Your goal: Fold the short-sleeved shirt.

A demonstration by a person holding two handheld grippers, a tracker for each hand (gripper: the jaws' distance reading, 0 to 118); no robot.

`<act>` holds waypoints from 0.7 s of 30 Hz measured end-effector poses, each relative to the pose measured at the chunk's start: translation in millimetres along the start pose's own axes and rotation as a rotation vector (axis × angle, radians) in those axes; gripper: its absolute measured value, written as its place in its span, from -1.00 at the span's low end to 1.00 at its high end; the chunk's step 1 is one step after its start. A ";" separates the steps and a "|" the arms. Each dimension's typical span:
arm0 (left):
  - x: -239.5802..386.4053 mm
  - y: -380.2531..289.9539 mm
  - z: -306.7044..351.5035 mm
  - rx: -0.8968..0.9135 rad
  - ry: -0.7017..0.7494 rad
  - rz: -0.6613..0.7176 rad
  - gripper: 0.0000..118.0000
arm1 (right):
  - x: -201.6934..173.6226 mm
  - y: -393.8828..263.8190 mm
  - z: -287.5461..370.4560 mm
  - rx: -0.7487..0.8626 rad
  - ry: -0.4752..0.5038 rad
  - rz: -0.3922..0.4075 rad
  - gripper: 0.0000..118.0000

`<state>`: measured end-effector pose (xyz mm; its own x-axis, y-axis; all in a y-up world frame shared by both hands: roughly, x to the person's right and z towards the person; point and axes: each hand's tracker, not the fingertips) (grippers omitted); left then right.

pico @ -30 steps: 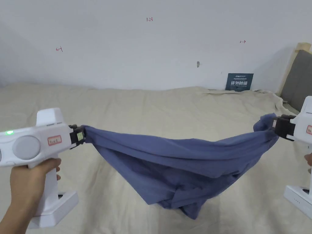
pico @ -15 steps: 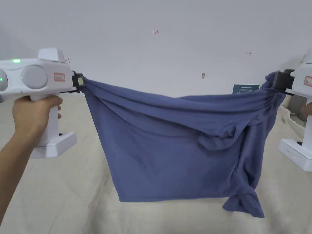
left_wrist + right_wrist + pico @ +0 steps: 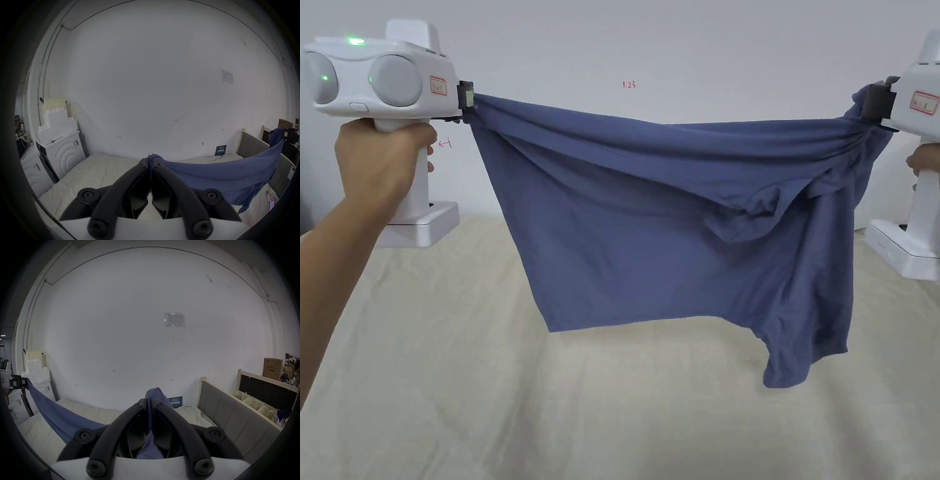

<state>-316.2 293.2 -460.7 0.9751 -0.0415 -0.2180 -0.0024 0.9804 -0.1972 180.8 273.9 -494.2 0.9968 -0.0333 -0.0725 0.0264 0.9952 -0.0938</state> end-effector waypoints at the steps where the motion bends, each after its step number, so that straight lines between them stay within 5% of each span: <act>1: 1.0 -2.7 -4.9 -0.003 0.004 -0.016 -1.00 | -0.1 -3.4 -4.5 -0.001 -0.002 -0.004 -0.94; 21: 4.6 -186.2 -22.3 -0.228 -0.011 -0.044 -1.00 | 5.8 -180.8 -9.9 -0.253 0.006 -0.023 -0.94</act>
<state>-316.2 106.2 -446.3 0.9776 -0.0796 -0.1946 -0.0090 0.9089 -0.4169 181.1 92.9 -487.5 0.9956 -0.0572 -0.0737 0.0287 0.9396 -0.3410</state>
